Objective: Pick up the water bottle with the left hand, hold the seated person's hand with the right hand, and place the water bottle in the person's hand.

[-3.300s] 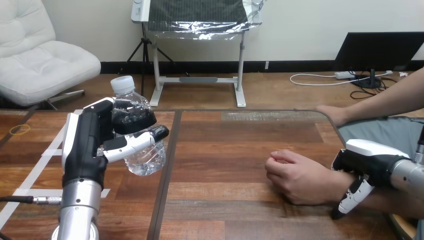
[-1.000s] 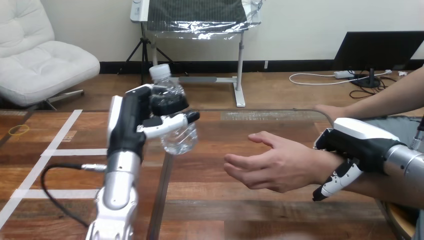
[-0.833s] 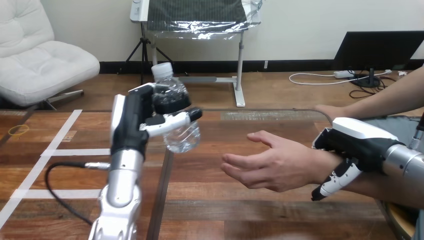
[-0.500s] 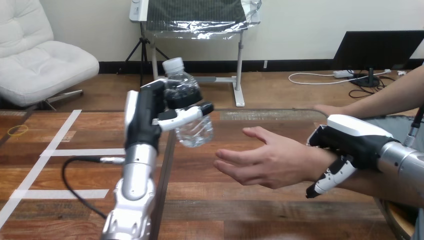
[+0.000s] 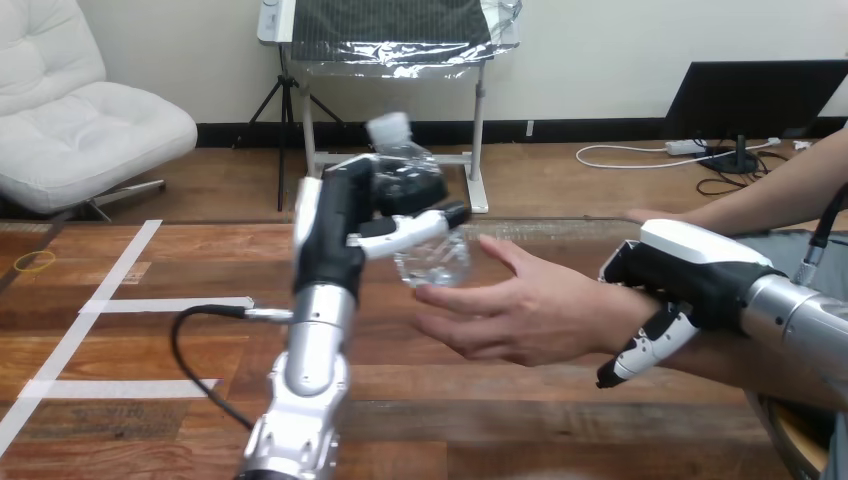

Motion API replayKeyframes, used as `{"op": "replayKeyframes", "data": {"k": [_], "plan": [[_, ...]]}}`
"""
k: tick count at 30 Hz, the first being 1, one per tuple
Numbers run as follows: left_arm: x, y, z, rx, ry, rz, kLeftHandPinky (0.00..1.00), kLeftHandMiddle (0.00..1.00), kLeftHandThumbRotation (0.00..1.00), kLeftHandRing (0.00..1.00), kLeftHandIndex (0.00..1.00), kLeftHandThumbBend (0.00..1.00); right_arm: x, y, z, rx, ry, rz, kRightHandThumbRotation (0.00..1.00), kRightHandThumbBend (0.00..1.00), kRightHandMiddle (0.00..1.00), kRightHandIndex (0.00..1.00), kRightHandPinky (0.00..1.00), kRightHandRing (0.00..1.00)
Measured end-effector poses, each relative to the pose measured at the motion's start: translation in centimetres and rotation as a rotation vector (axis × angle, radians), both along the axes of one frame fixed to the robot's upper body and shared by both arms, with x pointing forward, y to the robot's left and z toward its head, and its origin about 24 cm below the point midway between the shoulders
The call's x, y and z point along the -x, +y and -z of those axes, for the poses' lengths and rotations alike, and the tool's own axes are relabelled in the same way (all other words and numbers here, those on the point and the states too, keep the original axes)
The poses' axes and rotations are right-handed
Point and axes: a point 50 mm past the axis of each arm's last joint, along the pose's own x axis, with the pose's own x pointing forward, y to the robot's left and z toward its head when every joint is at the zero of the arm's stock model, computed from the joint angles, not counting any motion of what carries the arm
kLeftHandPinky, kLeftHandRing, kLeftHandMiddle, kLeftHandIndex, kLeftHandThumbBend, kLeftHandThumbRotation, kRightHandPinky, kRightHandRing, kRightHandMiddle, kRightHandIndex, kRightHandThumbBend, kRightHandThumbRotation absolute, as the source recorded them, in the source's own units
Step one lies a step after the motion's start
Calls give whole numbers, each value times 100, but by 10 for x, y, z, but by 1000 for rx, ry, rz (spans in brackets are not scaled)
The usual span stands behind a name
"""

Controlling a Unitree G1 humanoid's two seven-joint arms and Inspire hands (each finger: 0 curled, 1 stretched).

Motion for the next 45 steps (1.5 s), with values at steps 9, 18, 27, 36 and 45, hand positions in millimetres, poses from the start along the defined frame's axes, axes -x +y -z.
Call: {"op": "replayKeyframes", "data": {"k": [9, 18, 27, 36, 45], "plan": [[1, -17, -1, 15, 0, 47, 32, 44, 0, 39, 45, 69, 0, 6, -2, -10, -9, -15, 0, 72, 24, 25, 13, 18], [3, -26, -2, 22, -3, 74, 30, 42, 0, 37, 45, 69, -2, 10, -5, -18, 0, -12, 0, 71, 24, 25, 13, 17], [3, -29, -3, 20, -4, 80, 28, 41, 0, 34, 44, 70, -3, 12, -5, -21, 5, -9, 0, 71, 23, 25, 12, 17], [4, -30, -4, 21, -13, 83, 27, 40, 0, 34, 44, 72, -3, 13, -5, -22, 4, -12, 0, 72, 23, 25, 11, 16], [4, -31, -4, 22, -15, 91, 28, 41, 0, 35, 44, 72, -3, 14, -5, -21, 5, -11, 0, 73, 23, 25, 11, 16]]}}
